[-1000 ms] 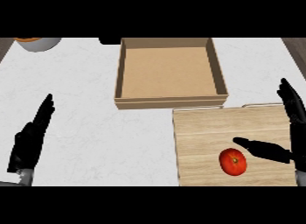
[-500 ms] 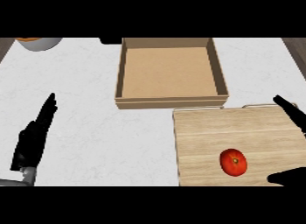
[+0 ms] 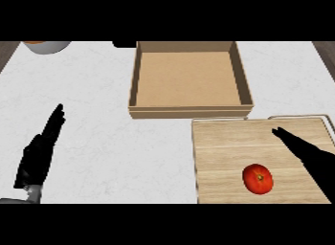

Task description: Pick the tomato from the tray and place it in the cardboard box

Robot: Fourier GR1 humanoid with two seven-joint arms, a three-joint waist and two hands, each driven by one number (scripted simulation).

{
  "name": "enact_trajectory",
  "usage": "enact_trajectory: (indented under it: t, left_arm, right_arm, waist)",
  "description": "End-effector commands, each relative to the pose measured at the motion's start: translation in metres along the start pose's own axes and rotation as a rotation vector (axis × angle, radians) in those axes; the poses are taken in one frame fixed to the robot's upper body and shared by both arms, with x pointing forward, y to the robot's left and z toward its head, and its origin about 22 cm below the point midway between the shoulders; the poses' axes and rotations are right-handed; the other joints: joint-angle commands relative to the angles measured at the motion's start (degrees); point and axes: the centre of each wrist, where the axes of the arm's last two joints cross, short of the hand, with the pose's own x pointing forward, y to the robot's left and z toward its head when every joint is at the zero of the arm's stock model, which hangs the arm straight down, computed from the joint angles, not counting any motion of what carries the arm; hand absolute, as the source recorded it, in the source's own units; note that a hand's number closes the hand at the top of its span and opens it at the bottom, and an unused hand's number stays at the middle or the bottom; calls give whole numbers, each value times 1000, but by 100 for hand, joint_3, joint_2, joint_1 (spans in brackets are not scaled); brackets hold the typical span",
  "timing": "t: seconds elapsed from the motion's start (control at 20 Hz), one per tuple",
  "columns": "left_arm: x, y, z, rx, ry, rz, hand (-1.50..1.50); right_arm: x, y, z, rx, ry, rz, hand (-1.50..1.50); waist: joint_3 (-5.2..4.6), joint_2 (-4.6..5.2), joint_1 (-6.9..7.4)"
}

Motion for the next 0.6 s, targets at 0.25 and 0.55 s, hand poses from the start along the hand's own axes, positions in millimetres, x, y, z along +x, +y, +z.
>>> enact_trajectory:
  t: [0.25, 0.55]
  left_arm:
    - [21, 9, -6, 3, -8, -4, 0]
    - [21, -13, -3, -2, -4, 17, 0]
  right_arm:
    - [26, 28, -19, 15, 102, 43, -150]
    - [3, 42, -18, 27, 139, 48, -150]
  waist:
    - [10, 5, -1]
    - [12, 0, -43]
